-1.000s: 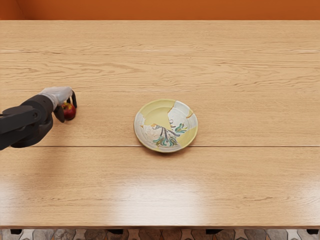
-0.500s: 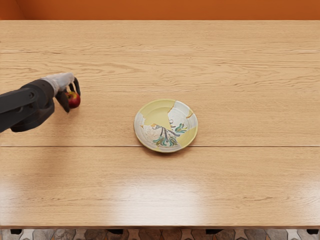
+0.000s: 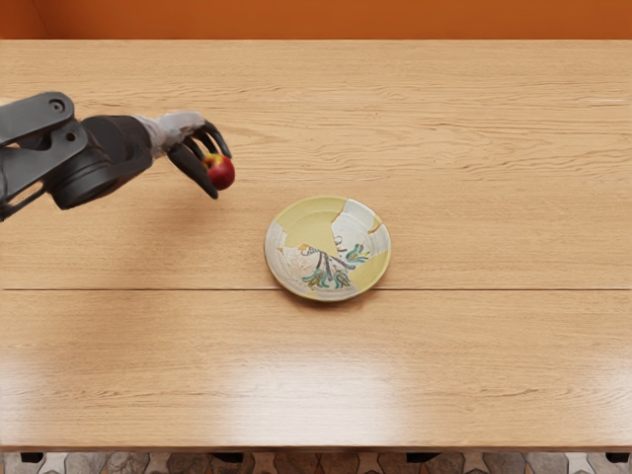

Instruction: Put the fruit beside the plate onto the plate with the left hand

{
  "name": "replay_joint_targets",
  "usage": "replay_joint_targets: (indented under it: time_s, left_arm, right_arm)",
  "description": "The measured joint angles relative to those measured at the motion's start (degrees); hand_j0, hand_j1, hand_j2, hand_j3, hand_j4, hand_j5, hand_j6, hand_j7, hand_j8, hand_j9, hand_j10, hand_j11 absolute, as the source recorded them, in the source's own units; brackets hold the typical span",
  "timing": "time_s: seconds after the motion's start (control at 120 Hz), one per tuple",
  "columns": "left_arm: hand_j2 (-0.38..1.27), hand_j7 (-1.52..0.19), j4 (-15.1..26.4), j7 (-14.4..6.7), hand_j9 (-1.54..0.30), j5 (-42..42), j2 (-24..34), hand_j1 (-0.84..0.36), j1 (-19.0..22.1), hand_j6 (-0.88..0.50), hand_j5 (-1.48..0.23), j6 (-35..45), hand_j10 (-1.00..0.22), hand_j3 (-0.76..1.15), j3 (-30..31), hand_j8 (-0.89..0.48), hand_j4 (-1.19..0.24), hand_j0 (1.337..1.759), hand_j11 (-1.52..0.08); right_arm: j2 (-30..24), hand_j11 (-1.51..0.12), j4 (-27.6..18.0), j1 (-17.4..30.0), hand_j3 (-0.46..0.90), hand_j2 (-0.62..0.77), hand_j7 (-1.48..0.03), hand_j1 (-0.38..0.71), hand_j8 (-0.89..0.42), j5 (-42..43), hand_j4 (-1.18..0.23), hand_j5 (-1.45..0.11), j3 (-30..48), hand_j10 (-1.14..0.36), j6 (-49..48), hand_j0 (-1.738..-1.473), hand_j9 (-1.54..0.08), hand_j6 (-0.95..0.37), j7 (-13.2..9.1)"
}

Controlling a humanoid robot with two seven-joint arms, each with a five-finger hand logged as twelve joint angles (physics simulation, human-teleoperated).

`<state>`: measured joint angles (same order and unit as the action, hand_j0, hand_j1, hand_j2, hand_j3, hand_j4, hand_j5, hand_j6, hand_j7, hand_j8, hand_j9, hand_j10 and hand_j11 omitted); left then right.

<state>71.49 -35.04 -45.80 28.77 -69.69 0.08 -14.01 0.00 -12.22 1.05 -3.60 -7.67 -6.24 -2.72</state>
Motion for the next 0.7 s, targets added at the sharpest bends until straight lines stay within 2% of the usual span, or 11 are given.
replay_joint_targets:
  time_s: [0.233,0.275,0.408,0.7]
  left_arm:
    - [0.58,-0.97,0.57,-0.01,-0.94,4.92,-5.02,-0.38,0.23,-0.40,-0.98,-4.16,-0.73,0.00,-3.48,-0.47,-0.55,1.657,-0.94]
    - [0.56,-0.96,0.69,-0.02,-0.94,5.34,-5.85,-0.38,0.26,-0.41,-0.97,-4.97,-0.73,0.00,-4.20,-0.47,-0.55,1.657,-0.93]
    - [0.70,-0.95,0.92,0.01,-0.94,6.21,-8.01,-0.43,0.43,-0.40,-0.98,-6.22,-0.72,0.00,-5.29,-0.48,-0.55,1.658,-0.93]
    - [0.56,-0.94,3.73,0.02,-0.94,7.40,-8.25,-0.37,1.31,-0.43,-0.97,-8.49,-0.72,0.00,-5.35,-0.49,-0.58,1.656,-0.94]
  right_arm:
    - [0.00,-0.02,0.00,0.00,0.00,0.00,-0.02,-0.33,-0.01,0.00,-0.01,-0.02,0.01,-0.01,0.00,-1.658,-0.02,-0.01,0.00]
    - [0.00,-0.02,0.00,0.00,0.00,0.00,-0.02,-0.33,-0.01,0.00,-0.01,-0.02,0.01,-0.01,0.00,-1.658,-0.02,-0.01,0.00]
    - [0.00,-0.02,0.00,0.00,0.00,0.00,-0.02,-0.33,-0.01,0.00,-0.01,-0.02,0.02,-0.01,0.00,-1.658,-0.02,-0.01,0.00]
    - [0.00,-0.02,0.00,0.00,0.00,0.00,-0.02,-0.33,-0.01,0.00,-0.01,-0.02,0.03,-0.01,0.00,-1.658,-0.02,-0.01,0.00]
